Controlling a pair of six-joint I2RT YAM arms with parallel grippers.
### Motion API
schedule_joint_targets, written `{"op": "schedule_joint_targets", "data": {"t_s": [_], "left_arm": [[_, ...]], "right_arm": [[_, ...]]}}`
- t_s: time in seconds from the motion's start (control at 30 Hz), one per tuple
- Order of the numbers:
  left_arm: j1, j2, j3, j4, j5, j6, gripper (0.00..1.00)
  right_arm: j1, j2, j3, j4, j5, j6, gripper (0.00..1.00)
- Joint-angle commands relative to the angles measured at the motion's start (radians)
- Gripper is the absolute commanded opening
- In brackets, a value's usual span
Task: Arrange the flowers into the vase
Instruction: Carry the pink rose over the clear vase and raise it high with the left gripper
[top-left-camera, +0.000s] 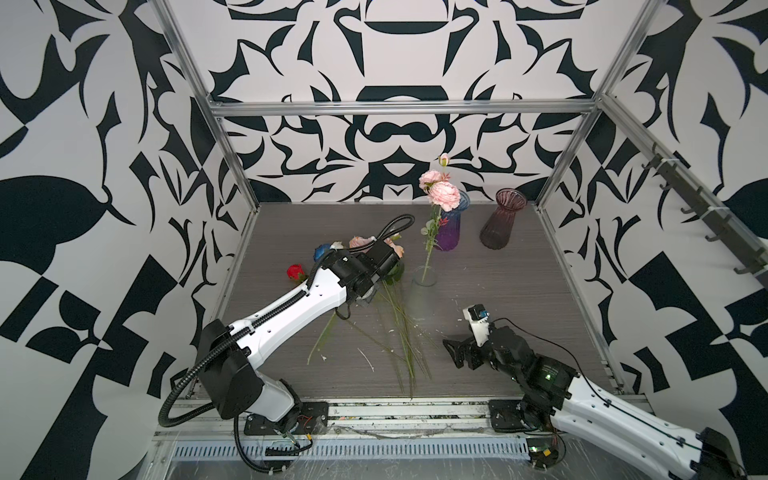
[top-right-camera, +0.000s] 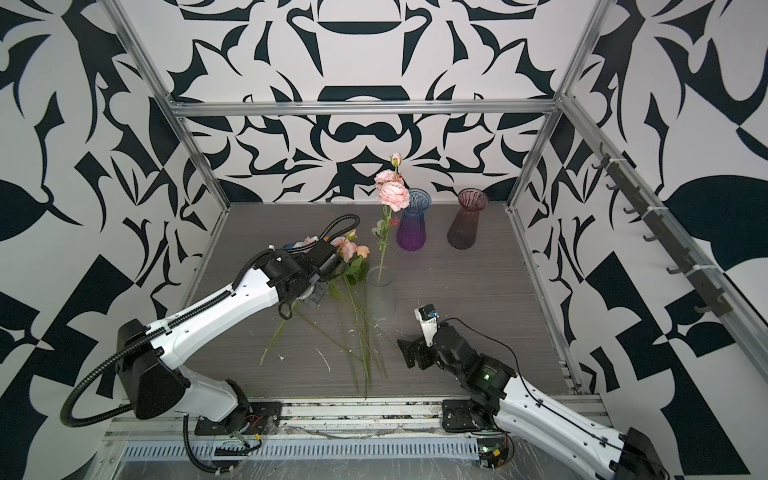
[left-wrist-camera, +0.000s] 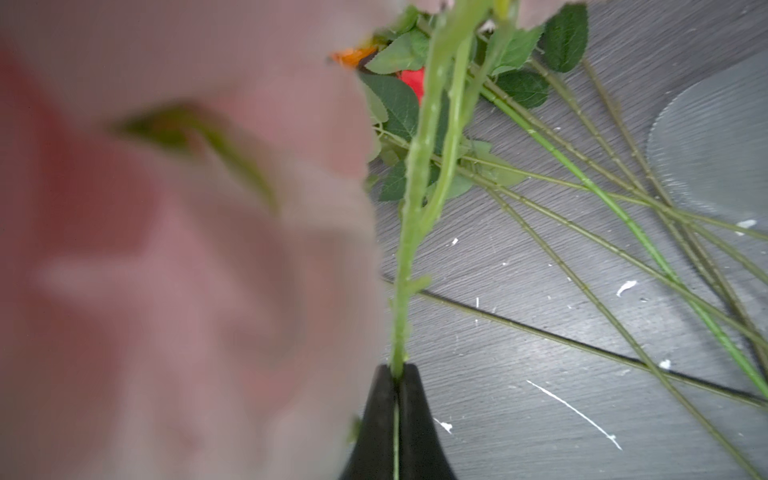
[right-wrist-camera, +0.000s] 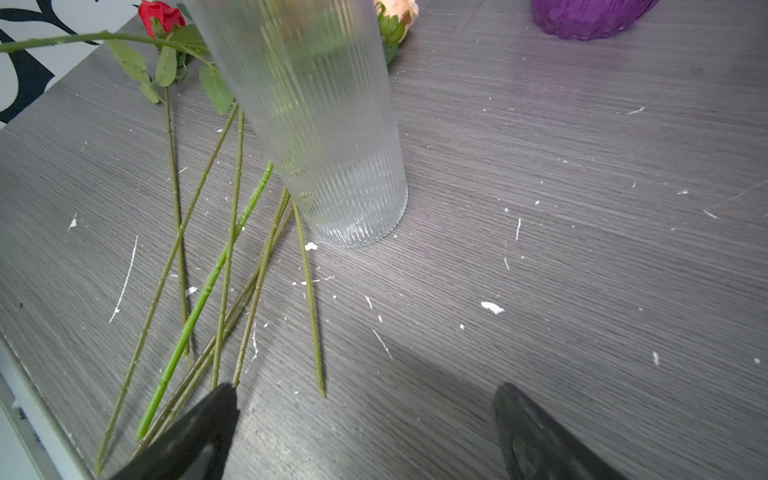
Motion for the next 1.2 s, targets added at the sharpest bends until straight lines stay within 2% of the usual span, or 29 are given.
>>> {"op": "schedule_joint_targets", "data": {"t_s": [0.0, 0.17, 0.3, 0.57, 0.77, 0.93, 1.0, 1.17], "left_arm": [[0.001, 0.004, -0.007, -0.056, -0.042, 0.014, 0.0], [0.002, 0.055, -0.032, -0.111, -0.084, 0.025, 0.0], [0.002, 0.11, -0.016, -0.169, -0.131, -0.041, 0.0], [0.002, -0.01, 0.003, -0.037, -0.048, -0.047, 0.0], [0.003, -0.181, -0.007, 0.17, 0.072, -0.043, 0.0], [0.003, -0.352, -0.067, 0.426, 0.186, -0.036, 0.0], [0.003, -0.414, -0.118, 0.556, 0.234, 0.011, 0.0], [0.003, -0.517, -0.211, 0.769, 0.264, 0.05, 0.0]], "right_arm": [[0.005, 0.002, 0.029, 0.037, 0.003, -0.009, 0.99], [0.005, 0.001, 0.027, 0.035, 0.003, -0.009, 0.99], [0.005, 0.001, 0.028, 0.035, 0.004, -0.009, 0.99], [0.007, -0.001, 0.027, 0.035, 0.007, -0.009, 0.99], [0.007, -0.001, 0.028, 0.034, 0.008, -0.008, 0.99], [0.008, -0.004, 0.027, 0.032, 0.011, -0.007, 0.99], [0.009, -0.007, 0.028, 0.032, 0.013, -0.006, 0.99], [0.008, -0.011, 0.025, 0.031, 0.013, -0.006, 0.99]]}}
